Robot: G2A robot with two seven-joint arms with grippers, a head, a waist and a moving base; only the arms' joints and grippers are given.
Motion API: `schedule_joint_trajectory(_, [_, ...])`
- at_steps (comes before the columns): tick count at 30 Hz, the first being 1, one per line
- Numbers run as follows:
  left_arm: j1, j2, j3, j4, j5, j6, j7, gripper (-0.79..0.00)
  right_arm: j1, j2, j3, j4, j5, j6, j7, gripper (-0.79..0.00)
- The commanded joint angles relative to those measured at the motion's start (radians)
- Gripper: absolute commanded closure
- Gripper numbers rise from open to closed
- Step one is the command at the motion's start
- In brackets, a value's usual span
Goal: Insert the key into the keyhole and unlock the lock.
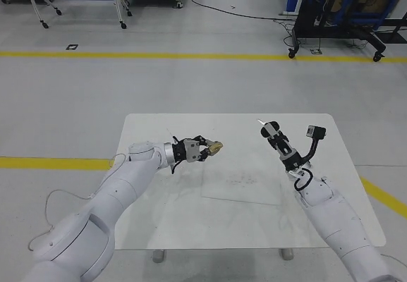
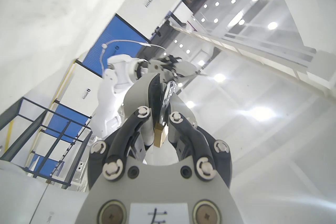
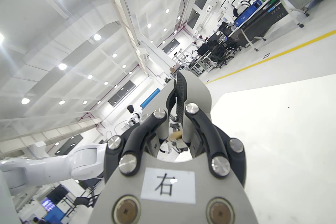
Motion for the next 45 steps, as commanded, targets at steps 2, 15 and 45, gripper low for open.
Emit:
schedule_joint_trajectory(2, [0.000,0.000,0.000,0.000,0.006,0.000,0.003,0.000,0.001,0.000,-0.002,0.001,0.014,0.001,0.011,0.000])
schedule_joint_trajectory(15, [0.000,0.000,0.000,0.000,0.006,0.000,0.003,0.000,0.005,0.007,0.028,-0.040,-0.135,-0.012,0.003,0.000])
schedule_joint_trajectory(45, [0.069,0.013,-0.028,-0.164,0.300,-0.009,0.173,0.000,-0.343,0.069,0.092,-0.558,-2.303,0.603,-0.602,0.000])
